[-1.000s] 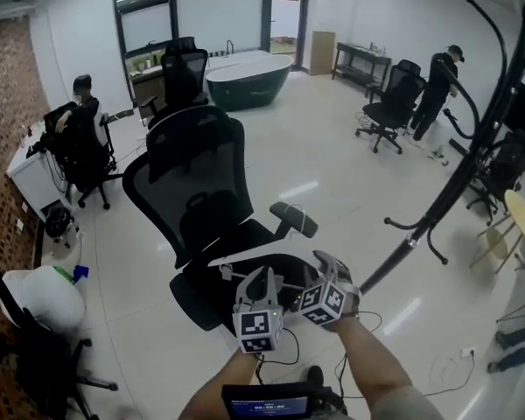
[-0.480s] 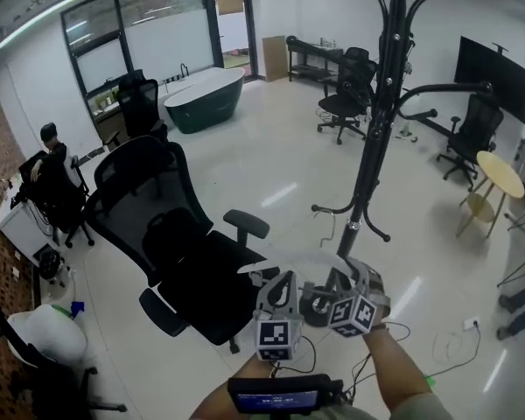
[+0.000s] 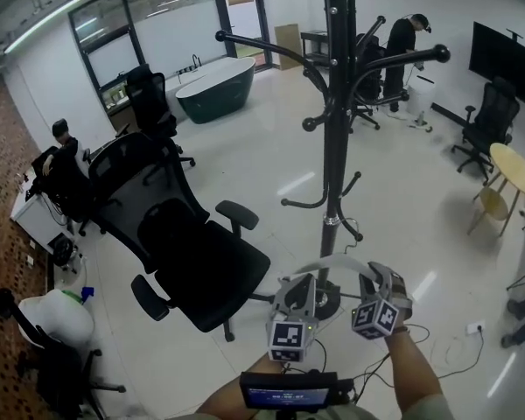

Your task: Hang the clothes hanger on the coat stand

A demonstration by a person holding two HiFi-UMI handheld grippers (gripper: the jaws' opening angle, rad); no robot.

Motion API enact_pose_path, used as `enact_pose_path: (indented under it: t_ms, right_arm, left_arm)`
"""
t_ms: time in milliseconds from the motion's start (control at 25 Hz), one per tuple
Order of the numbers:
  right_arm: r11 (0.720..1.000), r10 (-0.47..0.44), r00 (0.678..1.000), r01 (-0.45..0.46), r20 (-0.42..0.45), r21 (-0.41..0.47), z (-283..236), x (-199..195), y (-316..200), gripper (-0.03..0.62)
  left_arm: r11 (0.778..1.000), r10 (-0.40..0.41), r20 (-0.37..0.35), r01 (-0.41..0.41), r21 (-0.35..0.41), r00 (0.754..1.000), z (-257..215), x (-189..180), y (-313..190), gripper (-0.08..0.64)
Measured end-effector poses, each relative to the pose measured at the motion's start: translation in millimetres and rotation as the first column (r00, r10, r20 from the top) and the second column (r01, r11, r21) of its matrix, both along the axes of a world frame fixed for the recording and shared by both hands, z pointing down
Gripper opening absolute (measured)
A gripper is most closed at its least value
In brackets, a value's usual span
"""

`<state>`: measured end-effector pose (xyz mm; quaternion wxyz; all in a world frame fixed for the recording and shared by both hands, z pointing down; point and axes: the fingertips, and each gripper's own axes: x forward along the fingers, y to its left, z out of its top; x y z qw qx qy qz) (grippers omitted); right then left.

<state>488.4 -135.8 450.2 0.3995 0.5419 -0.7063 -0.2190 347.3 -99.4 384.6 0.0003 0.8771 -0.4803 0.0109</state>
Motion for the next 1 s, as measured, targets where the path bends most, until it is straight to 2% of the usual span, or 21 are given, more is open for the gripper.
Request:
enact_pose_path:
  t_ms: [120,280,440,680,800,1000]
  right_arm:
    - [1.000,-0.029,1.000,0.029,0.010,0.003,8,9,1,0.104]
    - [0.999,-0.014,0.999,0.011,0.052,0.045,-1,13,5,0.104]
    - [1.000,0.020,0.997,-0.020,0.069,0.007,9,15,3,0.104]
    - [0.999,0.030,0.995,-0.026,0.099,-0.048,35,19,-12,0.104]
    - [0.999,0.019,0.998,-0.016,0.065,-0.047,46,22,-29,0.106]
    - [0.999,0.034,0.999,-0.032,0.035,-0.044,58,28,-50,0.107]
  left_arm:
    - [1.000,-0.019,-0.006,0.019,0.001,1.000,-3,12,2,0.018]
    - [1.000,-0.018,0.013,0.018,0.005,1.000,-6,4,2,0.018]
    - [1.000,-0.010,0.020,0.010,-0.010,1.000,-3,-7,2,0.018]
    - [0.999,0.007,0.033,-0.006,-0.043,0.999,9,2,3,0.018]
    - [0.997,-0.003,0.050,0.007,-0.071,0.999,25,2,-2,0.018]
    - [0.997,-0.025,0.049,0.028,-0.070,0.999,24,-2,-12,0.018]
